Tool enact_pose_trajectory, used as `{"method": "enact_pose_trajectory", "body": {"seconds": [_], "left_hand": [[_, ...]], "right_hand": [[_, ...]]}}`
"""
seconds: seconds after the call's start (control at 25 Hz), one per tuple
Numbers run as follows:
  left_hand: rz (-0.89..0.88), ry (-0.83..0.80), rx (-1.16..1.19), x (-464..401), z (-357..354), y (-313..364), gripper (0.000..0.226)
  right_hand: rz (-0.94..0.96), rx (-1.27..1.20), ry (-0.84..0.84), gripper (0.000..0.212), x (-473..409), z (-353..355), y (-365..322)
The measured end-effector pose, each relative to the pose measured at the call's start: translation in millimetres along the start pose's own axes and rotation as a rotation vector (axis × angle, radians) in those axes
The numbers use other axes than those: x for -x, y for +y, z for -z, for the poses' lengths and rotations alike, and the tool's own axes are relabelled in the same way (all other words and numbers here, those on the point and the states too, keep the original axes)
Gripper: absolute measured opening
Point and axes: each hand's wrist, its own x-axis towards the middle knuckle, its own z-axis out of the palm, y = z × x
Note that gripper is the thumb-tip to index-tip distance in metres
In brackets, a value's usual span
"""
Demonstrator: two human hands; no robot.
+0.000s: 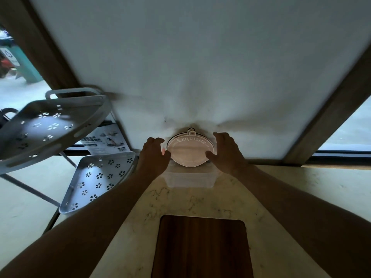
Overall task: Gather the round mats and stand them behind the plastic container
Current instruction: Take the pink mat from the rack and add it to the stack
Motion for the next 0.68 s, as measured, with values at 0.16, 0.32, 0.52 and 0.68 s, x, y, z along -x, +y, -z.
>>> {"method": "enact_pose_trajectory", "body": {"seconds": [0.16, 0.32, 0.52, 0.68], "left_hand": [[-0.017, -0.053, -0.013, 10, 15, 11, 0.046], [-0.053, -0.101, -0.017, 0, 7, 10, 0.049], [-0.025, -0.144, -0.031, -30, -20, -4, 0.058], [-0.012, -0.081, -0.002, -53, -39, -16, 0.047]], "right_hand": [[-0.015, -0.022, -0.049, 0.068, 9, 15, -11], [-0.040, 0.029, -0.090, 0.064, -6, 5, -7], [-0.065, 0.146, -0.087, 0.064, -39, -17, 9], [-0.016, 0.175, -0.019, 0.051, -53, -35, 22]]}}
